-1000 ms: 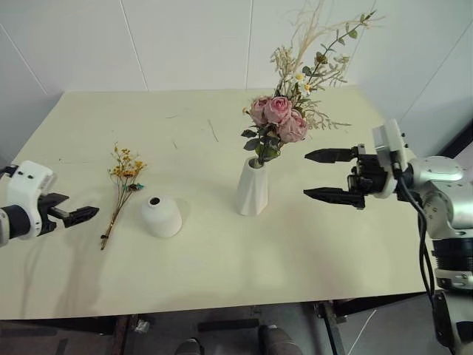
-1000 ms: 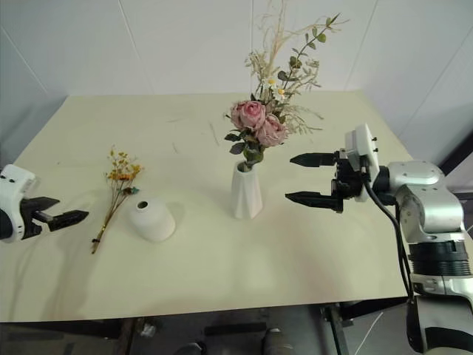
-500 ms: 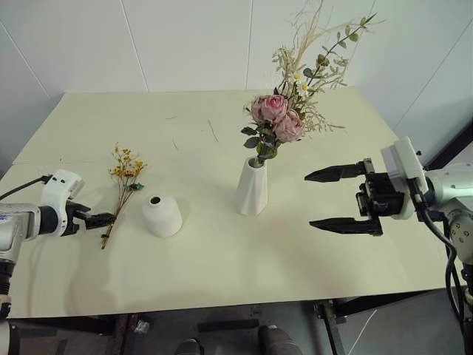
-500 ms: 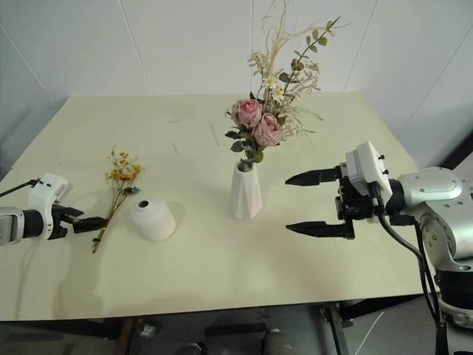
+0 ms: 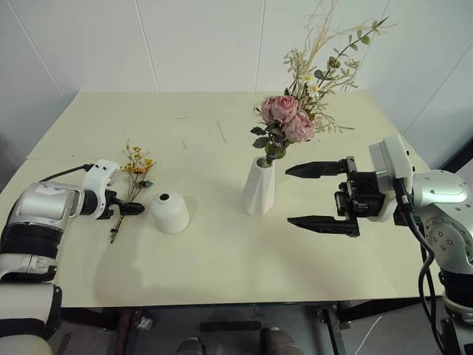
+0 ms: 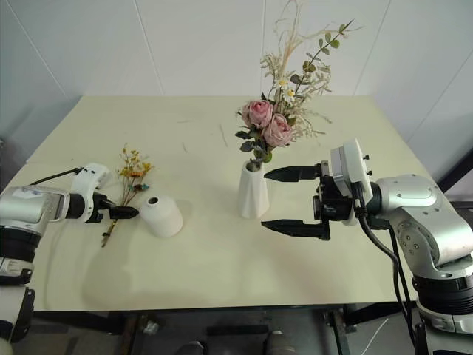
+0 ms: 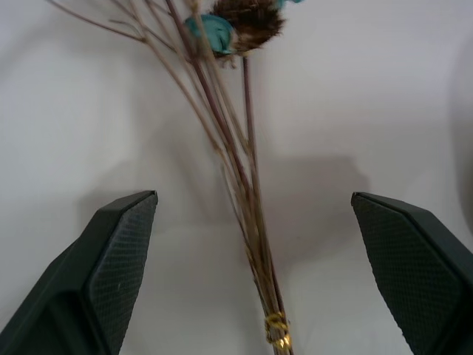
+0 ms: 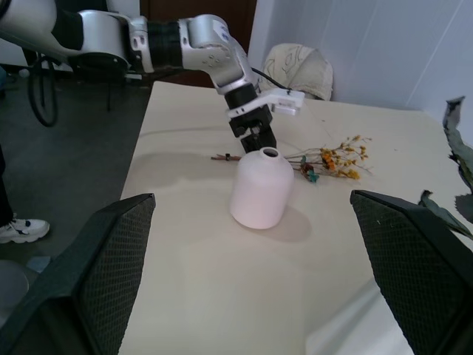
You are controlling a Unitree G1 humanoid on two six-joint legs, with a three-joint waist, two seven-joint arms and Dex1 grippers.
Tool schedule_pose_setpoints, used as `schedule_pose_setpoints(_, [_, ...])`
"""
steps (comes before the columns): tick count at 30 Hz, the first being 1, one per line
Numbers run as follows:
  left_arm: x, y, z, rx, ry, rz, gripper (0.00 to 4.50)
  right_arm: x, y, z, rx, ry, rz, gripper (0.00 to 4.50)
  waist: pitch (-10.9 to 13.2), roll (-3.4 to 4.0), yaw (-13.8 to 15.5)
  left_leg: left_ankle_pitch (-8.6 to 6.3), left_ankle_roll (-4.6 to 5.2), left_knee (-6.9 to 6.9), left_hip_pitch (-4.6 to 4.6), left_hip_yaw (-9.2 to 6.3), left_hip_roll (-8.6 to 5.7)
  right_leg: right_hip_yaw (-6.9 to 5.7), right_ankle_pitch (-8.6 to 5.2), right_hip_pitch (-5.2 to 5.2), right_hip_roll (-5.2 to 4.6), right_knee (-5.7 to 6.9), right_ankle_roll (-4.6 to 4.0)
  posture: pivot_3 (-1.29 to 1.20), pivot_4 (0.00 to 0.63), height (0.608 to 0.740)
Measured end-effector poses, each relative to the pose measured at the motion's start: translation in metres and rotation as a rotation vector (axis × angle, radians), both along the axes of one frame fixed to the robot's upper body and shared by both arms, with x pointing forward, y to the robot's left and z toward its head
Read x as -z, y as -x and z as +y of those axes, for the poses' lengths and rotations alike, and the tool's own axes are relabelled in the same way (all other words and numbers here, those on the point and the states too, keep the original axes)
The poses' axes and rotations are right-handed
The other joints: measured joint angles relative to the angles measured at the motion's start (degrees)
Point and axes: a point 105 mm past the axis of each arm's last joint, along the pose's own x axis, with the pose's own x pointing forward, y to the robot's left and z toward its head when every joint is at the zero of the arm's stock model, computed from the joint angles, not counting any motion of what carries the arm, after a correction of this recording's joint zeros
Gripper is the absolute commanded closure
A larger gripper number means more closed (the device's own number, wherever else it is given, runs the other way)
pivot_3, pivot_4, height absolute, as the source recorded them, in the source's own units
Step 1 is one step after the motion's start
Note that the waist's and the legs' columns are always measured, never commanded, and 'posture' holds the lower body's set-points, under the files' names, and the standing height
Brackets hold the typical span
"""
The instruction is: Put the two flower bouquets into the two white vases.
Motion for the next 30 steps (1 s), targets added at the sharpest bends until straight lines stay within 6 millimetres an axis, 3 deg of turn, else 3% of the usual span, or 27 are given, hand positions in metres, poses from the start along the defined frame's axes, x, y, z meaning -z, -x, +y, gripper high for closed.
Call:
schedule_pose_setpoints(4, [0.001, -0.002, 0.005, -0.029, -0.013, 0.038, 0.00, 0.000, 0.000, 0.001, -0.006, -0.002, 0.002, 0.02, 0.0, 0.03, -0.2, 0.07, -0.01, -0.04, 0.22, 0.01, 0.00, 0.01, 0.02, 0.13, 0.01, 0.05, -0.03, 0.00, 0.150, 0.740])
schedule_pose_setpoints(7, [0.003, -0.003, 0.007, -0.037, 0.003, 0.053, 0.60, 0.001, 0.001, 0.002, -0.012, -0.006, 0.001, 0.00, 0.0, 0.03, -0.4, 0.12, 0.02, -0.09, 0.41, 0.01, 0.00, 0.02, 0.03, 0.28, 0.03, 0.05, -0.07, 0.00, 0.150, 0.740])
schedule_pose_setpoints(11, [0.005, -0.002, 0.009, -0.028, -0.012, 0.068, 1.75, 0.001, 0.001, 0.004, -0.020, -0.013, -0.001, 0.00, 0.0, 0.03, -0.4, 0.08, 0.00, -0.19, 0.81, 0.02, 0.00, 0.02, 0.02, 0.79, 0.02, -0.29, -0.07, 0.00, 0.150, 0.740])
schedule_pose_setpoints(20, [0.005, 0.004, 0.021, -0.036, -0.026, 0.059, 4.34, 0.000, 0.000, 0.006, -0.028, -0.019, -0.020, 0.00, 0.0, 0.04, -0.3, -0.09, 0.08, -0.27, 0.77, 0.01, 0.01, 0.02, -0.01, 0.87, -0.01, -0.55, 0.04, 0.00, 0.150, 0.740])
schedule_pose_setpoints(30, [0.009, 0.013, 0.021, 0.037, 0.139, -0.053, 4.43, 0.001, 0.001, 0.006, -0.058, -0.012, -0.025, 0.00, 0.0, 0.04, -0.3, -0.09, 0.08, -0.29, 0.77, 0.02, 0.02, 0.01, -0.02, 0.85, -0.02, -0.53, 0.04, 0.00, 0.150, 0.740])
